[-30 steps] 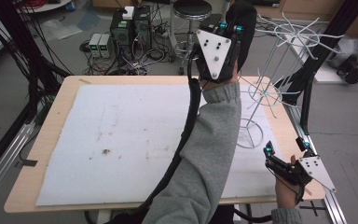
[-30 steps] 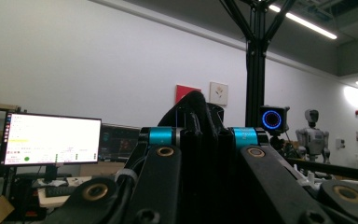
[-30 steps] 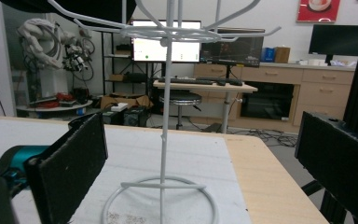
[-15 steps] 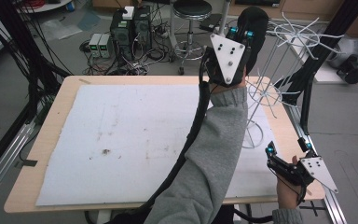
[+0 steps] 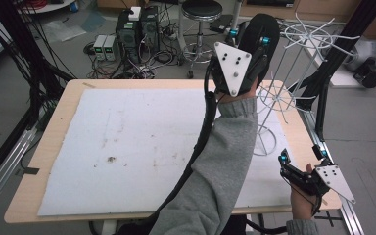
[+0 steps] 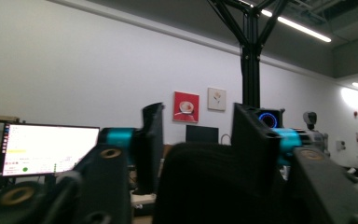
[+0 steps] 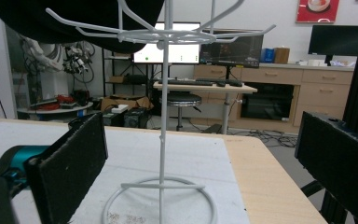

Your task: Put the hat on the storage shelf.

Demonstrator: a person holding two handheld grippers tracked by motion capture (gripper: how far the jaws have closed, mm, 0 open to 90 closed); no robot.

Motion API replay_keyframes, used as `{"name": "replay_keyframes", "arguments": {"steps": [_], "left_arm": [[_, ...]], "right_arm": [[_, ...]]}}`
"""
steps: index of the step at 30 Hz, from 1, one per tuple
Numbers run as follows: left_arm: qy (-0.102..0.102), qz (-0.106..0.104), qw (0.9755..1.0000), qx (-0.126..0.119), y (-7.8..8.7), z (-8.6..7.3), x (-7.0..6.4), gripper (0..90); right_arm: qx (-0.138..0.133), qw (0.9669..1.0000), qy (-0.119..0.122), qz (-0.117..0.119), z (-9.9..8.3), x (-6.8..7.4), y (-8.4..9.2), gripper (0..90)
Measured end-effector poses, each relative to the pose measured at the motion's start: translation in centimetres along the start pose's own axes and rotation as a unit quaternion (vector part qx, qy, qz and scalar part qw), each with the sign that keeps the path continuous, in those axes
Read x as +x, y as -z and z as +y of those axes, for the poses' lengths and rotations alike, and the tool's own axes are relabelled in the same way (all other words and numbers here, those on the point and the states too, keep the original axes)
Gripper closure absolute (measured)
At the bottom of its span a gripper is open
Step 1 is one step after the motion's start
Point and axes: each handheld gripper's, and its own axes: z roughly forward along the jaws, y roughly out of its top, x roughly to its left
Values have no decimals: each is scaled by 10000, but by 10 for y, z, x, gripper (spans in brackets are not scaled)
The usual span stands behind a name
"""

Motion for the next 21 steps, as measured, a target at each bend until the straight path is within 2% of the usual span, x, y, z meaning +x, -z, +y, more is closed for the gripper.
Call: {"name": "replay_keyframes", "arguments": {"steps": [4,9,11,13,18,21], "left_arm": [[-11,-68,9999,128,2,3,8,472],[-68,-30,9996,278,5,0,17,420],[-163,-6,9995,286,7,-1,21,402],[-336,118,9989,319,11,0,25,361],[-320,168,9990,246,21,8,42,252],[-370,314,9985,247,26,13,54,112]], "right_arm": [[-16,10000,12,-1,0,0,0,14],[-6,10000,59,16,0,2,0,14],[-14,10000,53,28,0,2,0,14],[-21,10000,53,9,1,4,0,14],[-16,9999,95,59,1,7,-1,14],[-33,9999,90,64,2,10,-1,14]]}}
